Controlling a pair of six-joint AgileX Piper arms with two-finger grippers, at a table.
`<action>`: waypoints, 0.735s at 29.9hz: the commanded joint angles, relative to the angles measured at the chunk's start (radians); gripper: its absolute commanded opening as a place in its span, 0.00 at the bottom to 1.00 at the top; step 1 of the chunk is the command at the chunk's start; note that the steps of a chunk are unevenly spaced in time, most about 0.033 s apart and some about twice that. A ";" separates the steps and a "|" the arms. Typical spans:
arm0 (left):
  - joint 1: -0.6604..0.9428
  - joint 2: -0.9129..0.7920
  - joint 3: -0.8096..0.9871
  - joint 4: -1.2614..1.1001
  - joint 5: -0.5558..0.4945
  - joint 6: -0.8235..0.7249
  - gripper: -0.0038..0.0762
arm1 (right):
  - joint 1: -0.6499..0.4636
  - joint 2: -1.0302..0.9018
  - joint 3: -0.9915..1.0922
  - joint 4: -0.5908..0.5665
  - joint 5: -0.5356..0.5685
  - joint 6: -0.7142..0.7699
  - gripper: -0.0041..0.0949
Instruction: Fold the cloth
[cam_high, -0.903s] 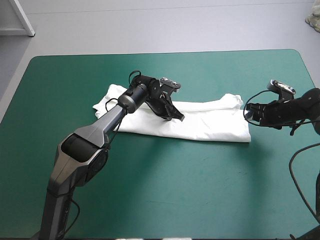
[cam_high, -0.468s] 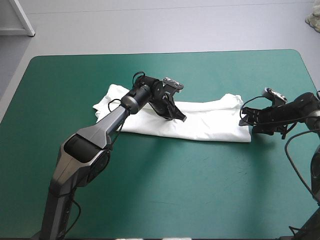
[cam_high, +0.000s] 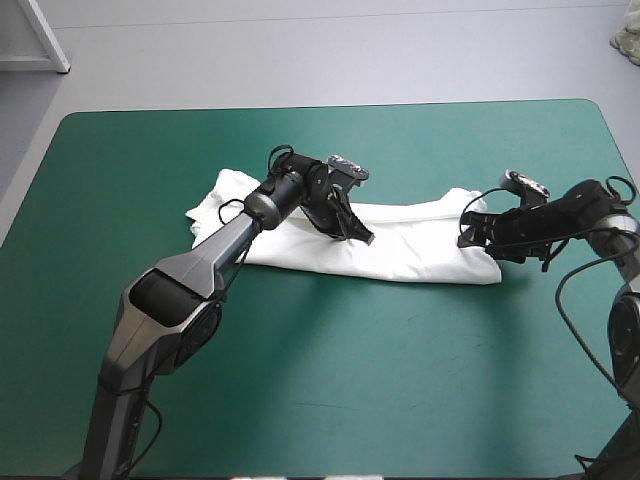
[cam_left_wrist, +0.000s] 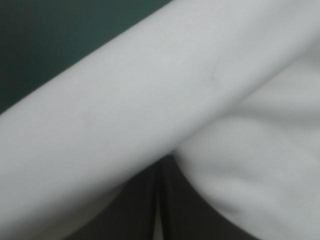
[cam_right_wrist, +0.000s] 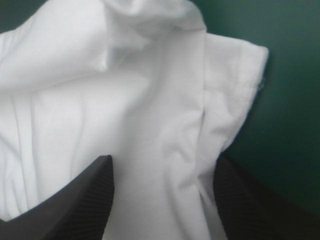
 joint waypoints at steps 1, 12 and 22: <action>-0.013 -0.017 -0.004 -0.022 -0.009 -0.004 0.07 | 0.080 -0.021 -0.006 -0.167 -0.023 0.106 0.59; -0.013 -0.017 -0.004 -0.022 -0.013 -0.004 0.07 | 0.160 -0.021 -0.007 -0.313 -0.128 0.229 0.03; -0.013 -0.015 -0.004 -0.022 -0.017 -0.004 0.07 | 0.160 -0.093 -0.025 -0.267 -0.119 0.229 0.02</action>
